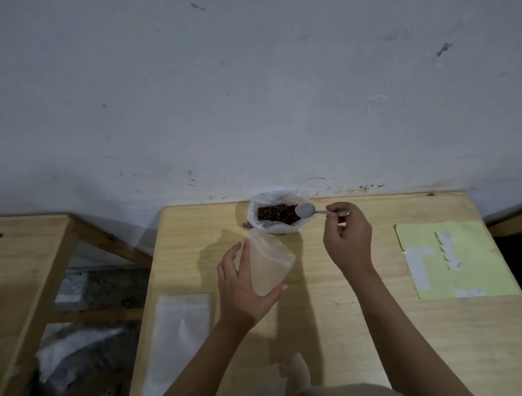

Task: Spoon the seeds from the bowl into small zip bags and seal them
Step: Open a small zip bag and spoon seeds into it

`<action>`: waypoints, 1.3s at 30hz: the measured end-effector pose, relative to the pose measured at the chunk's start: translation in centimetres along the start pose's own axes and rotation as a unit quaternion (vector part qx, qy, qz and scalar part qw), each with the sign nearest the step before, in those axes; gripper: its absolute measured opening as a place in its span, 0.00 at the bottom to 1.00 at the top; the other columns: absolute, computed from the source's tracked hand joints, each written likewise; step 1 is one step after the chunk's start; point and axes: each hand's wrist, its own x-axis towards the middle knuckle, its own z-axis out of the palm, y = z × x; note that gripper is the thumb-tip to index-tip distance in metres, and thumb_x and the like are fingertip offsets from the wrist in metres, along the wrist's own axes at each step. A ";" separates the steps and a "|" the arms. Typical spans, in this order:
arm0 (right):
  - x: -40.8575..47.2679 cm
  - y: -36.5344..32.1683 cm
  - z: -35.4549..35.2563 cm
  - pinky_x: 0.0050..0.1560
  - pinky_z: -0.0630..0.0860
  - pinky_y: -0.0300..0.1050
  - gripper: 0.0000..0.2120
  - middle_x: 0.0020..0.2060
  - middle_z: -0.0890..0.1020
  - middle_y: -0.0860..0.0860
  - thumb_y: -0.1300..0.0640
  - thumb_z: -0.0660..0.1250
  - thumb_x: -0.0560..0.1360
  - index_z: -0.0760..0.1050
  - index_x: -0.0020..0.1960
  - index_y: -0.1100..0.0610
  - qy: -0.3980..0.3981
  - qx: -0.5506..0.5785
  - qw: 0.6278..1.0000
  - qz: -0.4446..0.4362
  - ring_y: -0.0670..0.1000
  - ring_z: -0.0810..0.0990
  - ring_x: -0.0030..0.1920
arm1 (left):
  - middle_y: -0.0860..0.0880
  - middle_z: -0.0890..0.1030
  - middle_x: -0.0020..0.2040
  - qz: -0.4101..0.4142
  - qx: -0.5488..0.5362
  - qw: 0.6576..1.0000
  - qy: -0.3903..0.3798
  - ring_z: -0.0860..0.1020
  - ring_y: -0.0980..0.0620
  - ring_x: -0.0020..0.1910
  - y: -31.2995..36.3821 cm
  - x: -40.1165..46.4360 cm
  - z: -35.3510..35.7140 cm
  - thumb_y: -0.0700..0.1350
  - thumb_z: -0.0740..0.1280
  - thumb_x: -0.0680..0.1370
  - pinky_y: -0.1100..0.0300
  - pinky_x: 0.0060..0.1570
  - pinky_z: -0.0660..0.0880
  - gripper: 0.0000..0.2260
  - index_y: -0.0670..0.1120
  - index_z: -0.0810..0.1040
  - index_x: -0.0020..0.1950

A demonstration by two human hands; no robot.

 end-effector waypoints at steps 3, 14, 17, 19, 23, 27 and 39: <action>0.4 1.4 1.3 0.35 0.71 0.29 0.08 0.46 0.79 0.52 0.65 0.61 0.77 0.78 0.51 0.60 -0.031 -0.039 0.999 0.011 0.50 0.77 0.43 | 0.48 0.60 0.69 0.009 -0.006 1.000 -0.018 0.60 0.49 0.66 -0.2 0.6 0.0 0.69 0.70 0.63 0.47 0.62 0.68 0.49 0.50 0.55 0.77; -0.1 4.1 3.4 0.48 0.81 0.56 0.08 0.37 0.82 0.57 0.57 0.62 0.79 0.78 0.46 0.58 0.077 0.127 0.944 0.296 0.55 0.82 0.41 | 0.46 0.63 0.69 0.012 0.018 0.999 -0.031 0.62 0.47 0.64 -0.8 2.7 0.6 0.70 0.69 0.62 0.47 0.60 0.70 0.49 0.49 0.58 0.76; -0.2 4.1 3.2 0.45 0.81 0.50 0.10 0.37 0.81 0.56 0.58 0.62 0.79 0.78 0.51 0.64 0.103 0.162 0.931 0.311 0.51 0.82 0.39 | 0.46 0.63 0.69 0.013 0.014 1.000 -0.015 0.62 0.48 0.64 -0.9 2.7 0.7 0.68 0.70 0.62 0.49 0.61 0.68 0.48 0.49 0.58 0.76; -0.1 4.1 2.9 0.44 0.82 0.48 0.10 0.38 0.80 0.57 0.58 0.61 0.80 0.77 0.51 0.64 0.113 0.180 0.925 0.314 0.50 0.81 0.38 | 0.46 0.63 0.69 0.008 0.014 1.000 -0.013 0.61 0.48 0.64 -1.0 2.7 0.6 0.69 0.70 0.62 0.50 0.61 0.67 0.48 0.50 0.58 0.76; 0.3 3.2 1.9 0.41 0.83 0.44 0.10 0.37 0.79 0.56 0.58 0.61 0.80 0.77 0.48 0.63 0.119 0.225 0.914 0.315 0.50 0.80 0.37 | 0.45 0.64 0.68 0.014 0.032 0.999 -0.010 0.62 0.47 0.64 -1.0 2.7 0.5 0.69 0.69 0.61 0.50 0.60 0.66 0.48 0.49 0.59 0.75; 0.6 1.7 0.8 0.38 0.82 0.42 0.11 0.35 0.78 0.55 0.58 0.61 0.80 0.77 0.44 0.61 0.093 0.243 0.923 0.284 0.49 0.80 0.35 | 0.45 0.63 0.70 0.007 0.050 0.999 -0.019 0.61 0.46 0.65 -1.1 3.1 0.3 0.68 0.68 0.61 0.45 0.61 0.66 0.47 0.51 0.56 0.75; -2.0 -1.2 -0.4 0.43 0.81 0.44 0.07 0.35 0.82 0.52 0.60 0.64 0.78 0.80 0.45 0.57 -0.069 0.115 0.989 0.069 0.47 0.83 0.37 | 0.45 0.62 0.70 0.006 0.027 0.999 -0.022 0.59 0.47 0.67 -0.6 3.5 0.2 0.69 0.66 0.62 0.50 0.61 0.63 0.47 0.52 0.57 0.76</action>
